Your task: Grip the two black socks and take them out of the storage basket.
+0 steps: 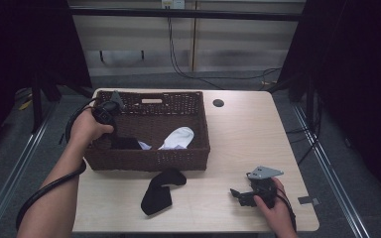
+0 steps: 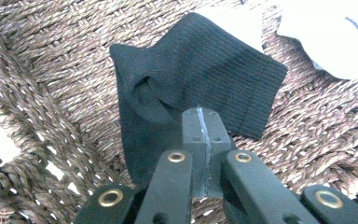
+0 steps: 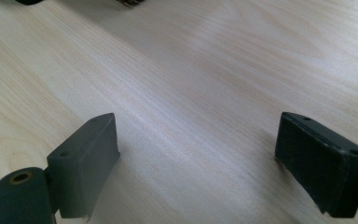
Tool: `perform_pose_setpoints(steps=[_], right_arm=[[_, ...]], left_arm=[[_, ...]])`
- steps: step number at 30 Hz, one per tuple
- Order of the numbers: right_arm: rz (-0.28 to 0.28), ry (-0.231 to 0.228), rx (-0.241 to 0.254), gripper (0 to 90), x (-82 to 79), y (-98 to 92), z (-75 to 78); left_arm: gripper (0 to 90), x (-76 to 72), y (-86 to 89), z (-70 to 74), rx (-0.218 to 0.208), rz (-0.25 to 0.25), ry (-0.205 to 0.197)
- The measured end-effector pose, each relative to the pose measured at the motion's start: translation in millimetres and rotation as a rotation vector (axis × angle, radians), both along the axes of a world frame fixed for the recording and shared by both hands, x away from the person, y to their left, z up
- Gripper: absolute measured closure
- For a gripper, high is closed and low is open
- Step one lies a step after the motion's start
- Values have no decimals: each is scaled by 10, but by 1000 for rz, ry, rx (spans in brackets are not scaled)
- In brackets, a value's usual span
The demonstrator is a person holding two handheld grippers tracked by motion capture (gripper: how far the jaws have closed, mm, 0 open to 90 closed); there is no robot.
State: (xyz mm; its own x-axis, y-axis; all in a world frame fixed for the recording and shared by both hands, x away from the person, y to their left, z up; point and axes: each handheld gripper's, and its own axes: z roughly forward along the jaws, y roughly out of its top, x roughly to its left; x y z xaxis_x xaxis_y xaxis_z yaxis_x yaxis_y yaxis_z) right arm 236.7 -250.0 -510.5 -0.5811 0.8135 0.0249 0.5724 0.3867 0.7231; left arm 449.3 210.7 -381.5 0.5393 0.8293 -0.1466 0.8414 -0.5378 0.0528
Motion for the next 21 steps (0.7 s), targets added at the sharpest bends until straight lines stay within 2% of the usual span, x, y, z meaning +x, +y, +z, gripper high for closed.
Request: perform_pose_setpoints(steps=[1, 3, 4, 7, 14, 15, 19, 20, 21], right_arm=[[0, 0, 0, 123, 0, 0, 0], [-1, 1, 1, 123, -1, 1, 0], [-1, 1, 1, 123, -1, 1, 0], [-1, 1, 1, 123, -1, 1, 0], [0, -1, 0, 123, 0, 0, -1], [-1, 2, 1, 123, -2, 1, 0], [-1, 2, 1, 123, -1, 0, 0], [-1, 2, 1, 123, -2, 1, 0], [-1, 2, 0, 123, -2, 0, 0]], left_arm=[[885, 4, 7, -22, 2, -2, -2], [588, 19, 28, -178, 6, 27, -37], [501, 29, 44, -228, 6, 26, -55], [353, 53, 91, -377, -22, 55, -41], [309, 63, 135, -597, 7, 69, 8], [321, 74, 136, -620, 28, 75, 33], [397, 72, 120, -630, 39, 62, 38], [420, 79, 115, -641, 54, 49, 57], [487, 77, 110, -653, 47, 55, 63]])
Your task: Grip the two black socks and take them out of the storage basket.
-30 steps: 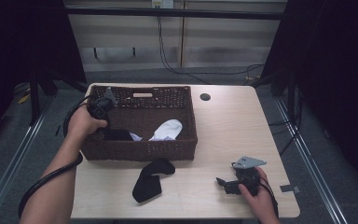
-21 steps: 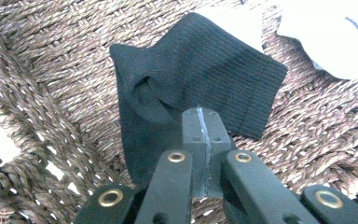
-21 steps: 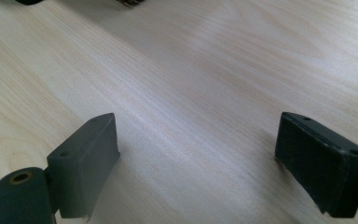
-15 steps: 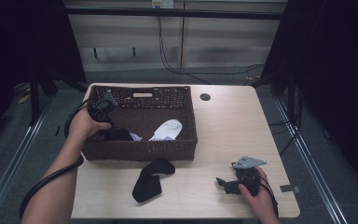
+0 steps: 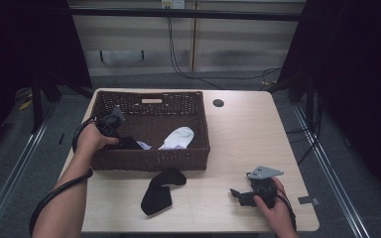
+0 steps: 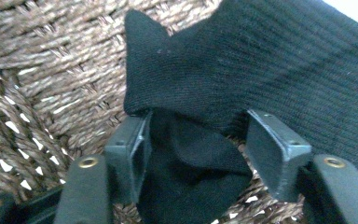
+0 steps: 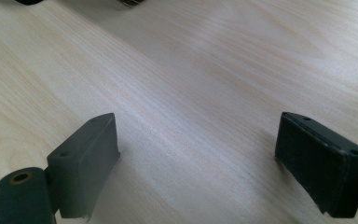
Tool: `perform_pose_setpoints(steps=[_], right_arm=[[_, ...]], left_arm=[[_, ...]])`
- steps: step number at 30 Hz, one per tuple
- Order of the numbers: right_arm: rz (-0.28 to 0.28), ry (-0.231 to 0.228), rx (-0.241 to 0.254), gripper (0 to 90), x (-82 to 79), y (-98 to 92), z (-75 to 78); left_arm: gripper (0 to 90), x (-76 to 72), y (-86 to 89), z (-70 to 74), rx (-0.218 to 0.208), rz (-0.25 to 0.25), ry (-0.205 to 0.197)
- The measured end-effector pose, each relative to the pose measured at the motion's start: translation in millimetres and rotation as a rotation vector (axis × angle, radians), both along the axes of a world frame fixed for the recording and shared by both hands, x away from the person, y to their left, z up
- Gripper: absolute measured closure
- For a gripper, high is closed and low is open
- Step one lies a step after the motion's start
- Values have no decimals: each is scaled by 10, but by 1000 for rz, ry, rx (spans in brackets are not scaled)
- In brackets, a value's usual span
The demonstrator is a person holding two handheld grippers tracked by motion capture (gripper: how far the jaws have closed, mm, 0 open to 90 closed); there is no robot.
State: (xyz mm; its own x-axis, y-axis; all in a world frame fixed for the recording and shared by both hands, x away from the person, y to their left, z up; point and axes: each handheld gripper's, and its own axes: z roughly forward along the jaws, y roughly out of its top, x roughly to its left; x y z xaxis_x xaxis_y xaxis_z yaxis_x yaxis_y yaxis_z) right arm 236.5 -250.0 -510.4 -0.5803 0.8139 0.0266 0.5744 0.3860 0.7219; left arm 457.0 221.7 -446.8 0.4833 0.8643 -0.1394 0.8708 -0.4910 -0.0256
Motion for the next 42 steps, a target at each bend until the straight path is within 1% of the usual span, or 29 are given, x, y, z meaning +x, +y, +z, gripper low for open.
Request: perform_pose_setpoints(steps=[2, 3, 4, 5, 6, 8, 9, 10, 11, 12, 13, 16, 17, 18, 20, 21, 24, 25, 26, 27, 28, 29, 30, 31, 36, 37, 40, 41, 42], right_arm=[[0, -1, 0, 123, 0, 0, -1], [0, -1, 0, 123, 0, 0, -1], [0, -1, 0, 123, 0, 0, -1], [0, -1, 0, 123, 0, 0, -1], [0, -1, 0, 123, 0, 0, -1], [0, -1, 0, 123, 0, 0, 0], [0, -1, 0, 123, 0, 0, -1], [0, -1, 0, 123, 0, 0, -1], [0, 0, 0, 123, 0, 0, 0], [0, -1, 0, 123, 0, 0, -1], [0, 0, 0, 123, 0, 0, 0], [0, -1, 0, 123, 1, 0, 0], [0, 0, 0, 123, 0, 0, 0], [0, 0, 0, 123, 0, 0, 0], [0, 0, 0, 123, 0, 0, 0], [0, 0, 0, 123, 0, 0, 0], [0, -1, 0, 123, 0, 0, -1], [0, 0, 0, 123, 0, 0, 0], [0, 0, 0, 123, 0, 1, 0], [1, -3, 0, 123, 2, -1, -1], [1, -3, 0, 123, 2, -1, -1], [0, -2, 0, 123, 1, 0, 0], [0, -2, 0, 123, 1, 0, 0], [0, -2, 0, 123, 1, 0, 0], [1, -3, 0, 123, 2, 0, -1], [1, -3, 0, 123, 2, 0, -1], [1, -3, 0, 123, 2, 0, 0], [1, -3, -1, 123, 2, 0, 0], [1, -3, 0, 123, 2, 0, -1]], left_arm=[[587, 2, -1, -8, 3, 4, 6], [642, 9, 6, -16, 9, 7, 24], [693, 9, 6, -16, 9, 7, 24], [768, 9, 5, -15, 6, -3, 20], [768, 7, 1, -11, -3, -5, 21], [835, 8, -1, -3, -10, 2, 23], [846, 5, -3, -5, -12, 5, 25], [852, 1, -4, -6, -18, 13, 27], [859, 0, 6, 12, -26, 16, 15], [860, -7, 4, 19, -37, 20, 13], [861, -12, 2, 30, -39, 17, 4], [863, -19, -7, 63, -39, 9, 1], [864, -24, -13, 83, -38, 9, -8], [865, -25, -13, 141, -47, 9, -16], [867, -24, -10, 213, -55, 4, -23], [868, -24, -10, 213, -55, 4, -23], [869, -31, -19, 340, -70, 3, -36], [869, -33, -20, 385, -70, -3, -42], [869, -42, -30, 477, -71, -8, -51], [870, -42, -30, 477, -71, -8, -51], [870, -43, -30, 519, -74, -14, -49], [869, -52, -37, 595, -82, -14, -45], [869, -52, -37, 595, -82, -14, -45], [869, -49, -36, 629, -82, -21, -43], [870, -58, -55, 797, -71, -36, -36], [870, -61, -63, 830, -71, -43, -28], [869, -74, -78, 937, -66, -49, -20], [870, -74, -79, 972, -58, -61, -17], [869, -90, -97, 1046, -61, -58, -14]])
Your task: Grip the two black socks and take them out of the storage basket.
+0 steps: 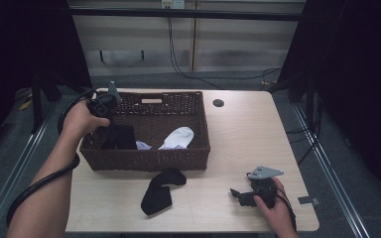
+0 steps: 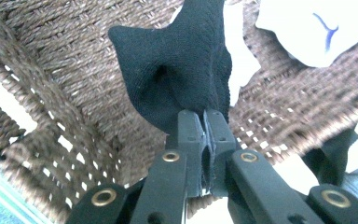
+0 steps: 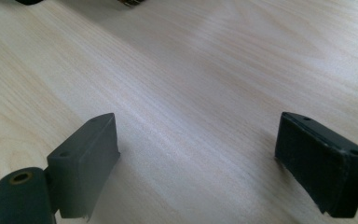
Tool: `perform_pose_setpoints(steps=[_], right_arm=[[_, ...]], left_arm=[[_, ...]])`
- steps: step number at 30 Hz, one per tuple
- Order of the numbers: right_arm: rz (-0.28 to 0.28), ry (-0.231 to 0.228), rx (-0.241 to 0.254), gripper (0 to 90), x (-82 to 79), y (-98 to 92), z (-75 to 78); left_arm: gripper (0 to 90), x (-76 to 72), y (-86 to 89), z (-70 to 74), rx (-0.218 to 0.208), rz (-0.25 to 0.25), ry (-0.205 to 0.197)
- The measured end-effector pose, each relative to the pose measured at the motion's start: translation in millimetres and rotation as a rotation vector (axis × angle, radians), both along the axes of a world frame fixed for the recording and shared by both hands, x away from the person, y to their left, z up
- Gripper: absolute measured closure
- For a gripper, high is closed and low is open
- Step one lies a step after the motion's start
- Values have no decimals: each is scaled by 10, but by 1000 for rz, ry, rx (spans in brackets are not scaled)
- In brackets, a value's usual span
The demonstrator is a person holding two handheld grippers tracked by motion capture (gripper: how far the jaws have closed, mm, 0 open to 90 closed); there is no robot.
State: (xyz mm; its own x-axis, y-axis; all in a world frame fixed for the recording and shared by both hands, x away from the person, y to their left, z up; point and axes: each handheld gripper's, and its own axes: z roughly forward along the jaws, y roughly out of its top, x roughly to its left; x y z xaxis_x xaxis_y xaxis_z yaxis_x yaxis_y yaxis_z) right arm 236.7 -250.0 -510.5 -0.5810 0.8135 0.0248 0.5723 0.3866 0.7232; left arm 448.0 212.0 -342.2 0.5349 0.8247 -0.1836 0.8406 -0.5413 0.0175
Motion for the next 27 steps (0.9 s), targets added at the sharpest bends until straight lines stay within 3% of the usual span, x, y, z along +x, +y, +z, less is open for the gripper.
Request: perform_pose_setpoints(steps=[3, 11, 13, 17, 21, 22, 23, 24, 27], right_arm=[[1, 1, -2, 123, 0, -1, 1], [1, 0, -2, 123, 0, -2, 1], [1, 0, -2, 123, 0, -2, 1], [1, 1, -2, 123, 0, -2, 1], [1, 0, -2, 123, 0, -2, 1], [1, 0, -2, 123, 0, -2, 1], [1, 1, -1, 123, 0, -2, 1], [2, 1, -1, 123, 1, -2, 1], [2, 1, -1, 123, 1, -2, 1]], left_arm=[[870, -3, -1, 85, -2, -17, -9], [870, -77, -72, 487, 14, -61, -36], [869, -96, -85, 523, 10, -57, -28], [869, -163, -121, 665, 4, -99, -40], [869, -266, -168, 843, -5, -131, -50], [870, -341, -204, 945, -7, -149, -61], [869, -341, -204, 945, -7, -149, -61], [869, -426, -245, 1046, -15, -183, -72], [869, -515, -288, 1120, -29, -213, -73]])
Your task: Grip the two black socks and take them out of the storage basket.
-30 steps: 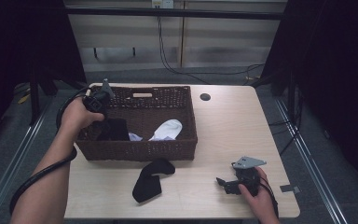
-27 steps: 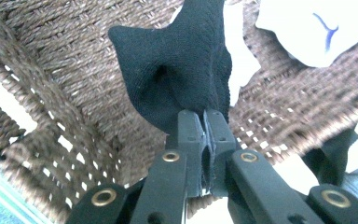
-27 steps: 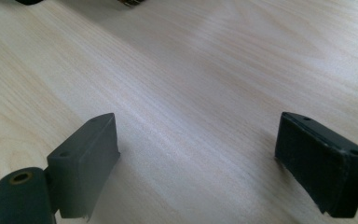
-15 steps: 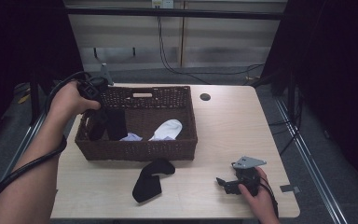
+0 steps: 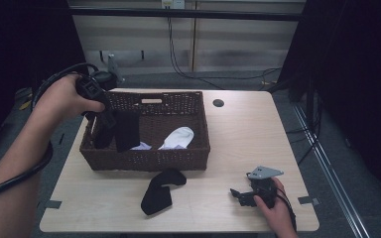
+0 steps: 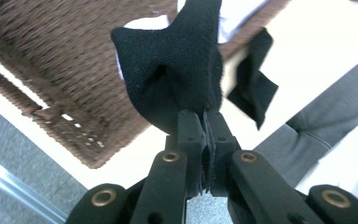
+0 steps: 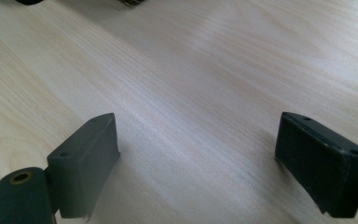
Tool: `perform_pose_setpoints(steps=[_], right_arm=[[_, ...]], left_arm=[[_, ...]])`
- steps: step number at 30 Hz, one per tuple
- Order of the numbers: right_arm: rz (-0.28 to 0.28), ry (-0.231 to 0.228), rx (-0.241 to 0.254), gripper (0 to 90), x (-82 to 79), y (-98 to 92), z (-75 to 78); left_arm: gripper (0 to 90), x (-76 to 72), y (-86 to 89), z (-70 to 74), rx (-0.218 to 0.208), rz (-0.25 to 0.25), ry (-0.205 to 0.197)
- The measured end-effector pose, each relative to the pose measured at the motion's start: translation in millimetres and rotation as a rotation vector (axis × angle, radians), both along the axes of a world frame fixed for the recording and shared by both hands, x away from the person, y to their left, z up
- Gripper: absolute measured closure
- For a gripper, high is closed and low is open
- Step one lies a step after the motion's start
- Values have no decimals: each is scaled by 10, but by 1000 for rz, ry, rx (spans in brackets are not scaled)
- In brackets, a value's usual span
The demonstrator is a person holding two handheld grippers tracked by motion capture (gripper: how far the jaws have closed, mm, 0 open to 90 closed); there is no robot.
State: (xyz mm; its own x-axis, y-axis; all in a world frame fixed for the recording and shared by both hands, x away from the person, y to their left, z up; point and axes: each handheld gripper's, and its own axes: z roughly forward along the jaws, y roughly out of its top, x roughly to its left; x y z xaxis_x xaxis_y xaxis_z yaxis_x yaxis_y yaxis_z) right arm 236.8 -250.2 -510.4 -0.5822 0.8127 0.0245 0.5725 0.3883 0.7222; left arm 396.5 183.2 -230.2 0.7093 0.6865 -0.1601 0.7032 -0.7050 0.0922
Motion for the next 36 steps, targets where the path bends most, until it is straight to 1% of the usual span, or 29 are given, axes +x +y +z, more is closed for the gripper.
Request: perform_pose_setpoints(steps=[1, 2, 4, 6, 7, 8, 9, 10, 11, 12, 13, 14, 16, 17, 18, 19, 20, 21, 24, 25, 26, 27, 28, 29, 30, 31, 33, 34, 36], right_arm=[[0, 0, 0, 123, 0, 0, 0], [0, 0, 0, 123, 0, 0, 0], [0, 0, 0, 123, 0, 0, 0], [0, 0, 0, 123, 0, 0, 0], [0, 0, 0, 123, 0, 0, 0], [0, 0, 0, 123, 0, 0, 0], [-1, 1, 0, 123, -1, 1, 0], [-1, 1, 0, 123, -1, 1, 0], [-1, 0, 0, 123, -1, 1, 0], [-1, 1, 0, 123, -1, 1, 0], [-1, 0, 0, 123, -1, 1, 0], [-1, -1, 1, 123, 0, 2, -1], [-1, -1, 1, 123, 0, 2, -1], [-1, -1, 1, 123, -1, 2, -1], [-1, -1, 1, 123, -1, 2, -1], [-1, -1, 1, 123, -1, 2, -1], [-1, -1, 1, 123, -1, 2, -1], [-1, -1, 1, 123, -1, 2, -1], [-1, -1, 1, 123, -1, 1, -2], [-1, -1, 1, 123, -1, 1, -2], [-1, -1, 1, 123, -1, 1, -2], [-1, -1, 1, 123, 0, 1, -2], [-2, 1, 2, 123, -2, 2, -1], [-2, 1, 2, 123, -2, 2, -1], [0, 1, -1, 123, -2, 0, -1], [0, 1, -1, 123, -2, 0, -1], [0, 1, -1, 123, -2, 0, -1], [0, 1, -1, 123, -2, 1, -1], [0, 1, -1, 123, -2, 1, -1]], left_arm=[[869, -87, -38, 54, 5, -25, -11], [869, -127, -49, 72, -1, -37, -7], [869, -208, -73, 99, -5, -53, -15], [869, -290, -98, 98, -15, -78, -15], [869, -290, -98, 98, -15, -78, -15], [869, -332, -113, 88, -26, -93, -12], [869, -410, -147, 45, -43, -123, -10], [869, -410, -147, 45, -43, -123, -10], [869, -447, -165, 10, -39, -135, -5], [869, -503, -199, -69, -37, -144, -5], [868, -503, -199, -69, -37, -144, -5], [869, -528, -223, -159, -45, -155, -1], [868, -540, -246, -257, -43, -172, 1], [868, -553, -261, -309, -45, -169, 3], [868, -553, -261, -309, -45, -169, 3], [868, -565, -279, -365, -46, -171, 5], [868, -593, -326, -473, -35, -184, 0], [868, -593, -326, -473, -35, -184, 0], [867, -626, -385, -671, -39, -203, 12], [867, -626, -385, -671, -39, -203, 12], [867, -632, -393, -723, -51, -202, 16], [866, -633, -405, -831, -61, -206, 20], [863, -633, -405, -831, -61, -206, 20], [859, -633, -413, -908, -56, -203, 4], [858, -633, -416, -940, -67, -195, 2], [854, -633, -416, -940, -67, -195, 2], [837, -627, -414, -983, -84, -200, -12], [799, -625, -412, -999, -83, -205, -14], [713, -640, -409, -1029, -89, -194, -20]])
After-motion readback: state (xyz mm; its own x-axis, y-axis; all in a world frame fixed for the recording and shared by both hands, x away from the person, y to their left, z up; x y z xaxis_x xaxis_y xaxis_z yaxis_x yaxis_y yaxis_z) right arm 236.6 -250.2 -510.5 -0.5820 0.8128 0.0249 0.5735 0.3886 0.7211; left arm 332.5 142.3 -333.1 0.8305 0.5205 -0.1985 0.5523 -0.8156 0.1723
